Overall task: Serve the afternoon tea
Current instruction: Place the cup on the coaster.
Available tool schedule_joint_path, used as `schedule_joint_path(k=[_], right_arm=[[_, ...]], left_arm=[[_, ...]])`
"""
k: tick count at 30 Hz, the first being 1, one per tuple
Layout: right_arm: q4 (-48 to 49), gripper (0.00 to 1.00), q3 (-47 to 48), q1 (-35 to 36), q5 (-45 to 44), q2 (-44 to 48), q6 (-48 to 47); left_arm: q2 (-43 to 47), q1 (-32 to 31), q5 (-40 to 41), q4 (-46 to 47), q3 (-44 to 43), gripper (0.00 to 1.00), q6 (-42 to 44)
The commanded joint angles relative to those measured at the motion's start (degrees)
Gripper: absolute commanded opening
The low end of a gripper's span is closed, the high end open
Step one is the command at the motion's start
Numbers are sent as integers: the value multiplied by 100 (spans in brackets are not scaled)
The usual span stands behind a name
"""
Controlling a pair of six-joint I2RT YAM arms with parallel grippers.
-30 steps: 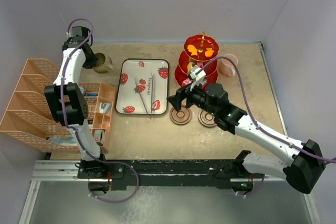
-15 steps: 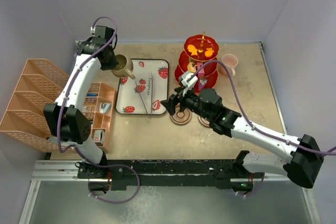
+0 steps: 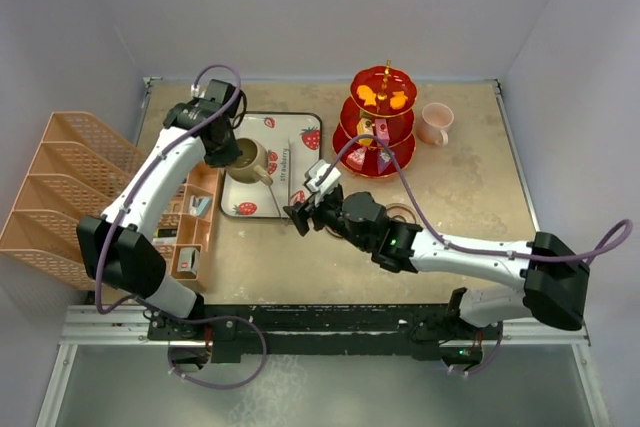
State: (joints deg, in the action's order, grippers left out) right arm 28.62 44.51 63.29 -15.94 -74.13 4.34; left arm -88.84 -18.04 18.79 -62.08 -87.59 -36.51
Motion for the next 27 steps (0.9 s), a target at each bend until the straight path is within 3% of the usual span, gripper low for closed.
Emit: schedule_joint_path(k=[1, 17, 27], right_arm=[[758, 74, 166, 95, -561, -157, -44], [1713, 62, 649, 236, -615, -1407, -6], [1732, 47, 1133, 225, -508, -1927, -158]], left_arm=[[568, -201, 179, 221, 61, 0, -634], [652, -549, 300, -57, 280, 0, -972], [657, -659, 468, -291, 249, 0, -972]])
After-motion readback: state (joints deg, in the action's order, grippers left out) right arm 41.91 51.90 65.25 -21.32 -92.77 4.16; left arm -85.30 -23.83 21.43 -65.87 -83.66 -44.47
